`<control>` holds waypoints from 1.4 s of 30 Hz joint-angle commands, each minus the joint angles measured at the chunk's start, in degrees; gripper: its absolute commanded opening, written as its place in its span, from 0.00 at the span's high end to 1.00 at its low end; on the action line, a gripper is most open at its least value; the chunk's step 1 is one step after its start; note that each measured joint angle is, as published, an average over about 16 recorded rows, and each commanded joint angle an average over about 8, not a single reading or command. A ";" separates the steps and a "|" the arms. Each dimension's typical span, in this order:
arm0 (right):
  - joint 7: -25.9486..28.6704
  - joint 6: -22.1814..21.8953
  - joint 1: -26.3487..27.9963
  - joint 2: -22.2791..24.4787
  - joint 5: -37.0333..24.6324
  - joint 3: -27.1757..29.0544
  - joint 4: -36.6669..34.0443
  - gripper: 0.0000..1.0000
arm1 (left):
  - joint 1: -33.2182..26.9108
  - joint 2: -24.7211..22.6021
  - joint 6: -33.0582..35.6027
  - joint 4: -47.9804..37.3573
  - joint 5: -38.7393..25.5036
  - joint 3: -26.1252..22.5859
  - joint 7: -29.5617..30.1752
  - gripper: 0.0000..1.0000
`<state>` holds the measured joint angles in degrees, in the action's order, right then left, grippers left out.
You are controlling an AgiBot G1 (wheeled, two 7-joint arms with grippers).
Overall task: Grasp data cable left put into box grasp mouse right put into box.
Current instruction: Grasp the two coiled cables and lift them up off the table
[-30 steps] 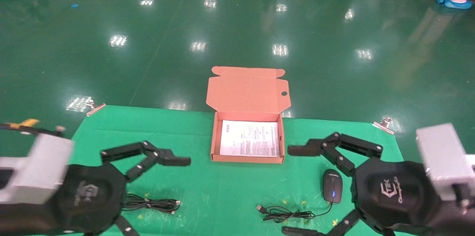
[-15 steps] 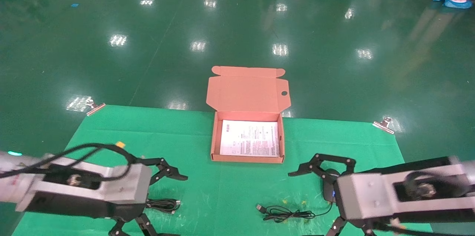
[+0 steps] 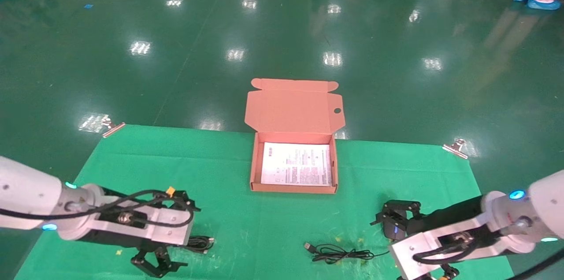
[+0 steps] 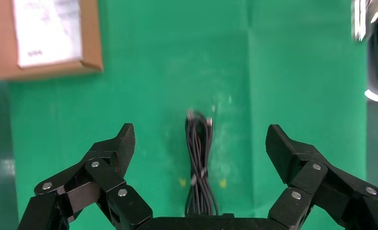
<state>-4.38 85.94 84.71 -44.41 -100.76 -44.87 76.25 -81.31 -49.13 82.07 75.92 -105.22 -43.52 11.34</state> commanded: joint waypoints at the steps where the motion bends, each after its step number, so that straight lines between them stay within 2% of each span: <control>1: -0.14 -0.45 -0.07 -0.71 -2.13 -1.01 -0.09 0.00 | 0.19 -0.49 -0.50 -0.14 -1.97 -0.77 0.13 0.00; 8: -0.17 -4.01 -1.88 -2.40 -6.87 -2.61 -0.55 0.00 | 0.51 -2.56 -1.33 -1.38 -7.43 -3.08 1.21 0.00; 18: 0.18 -9.87 -5.06 -4.22 -9.80 -3.06 -3.50 0.00 | 1.41 -5.19 -4.28 -7.99 -11.01 -4.09 3.01 0.00; 30: 0.53 -14.46 -7.64 -8.38 -5.93 -1.62 -15.42 0.00 | 1.75 -9.54 -10.94 -21.04 -12.03 -3.55 2.22 0.00; 42: -6.35 -18.90 -7.79 -13.06 -6.43 -2.25 -26.18 0.00 | 2.33 -12.35 -15.93 -29.78 -12.97 -3.95 -1.84 0.00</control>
<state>-10.45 67.09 76.90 -57.38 -107.24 -47.13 50.48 -79.11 -61.39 66.26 46.27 -118.20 -47.44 9.65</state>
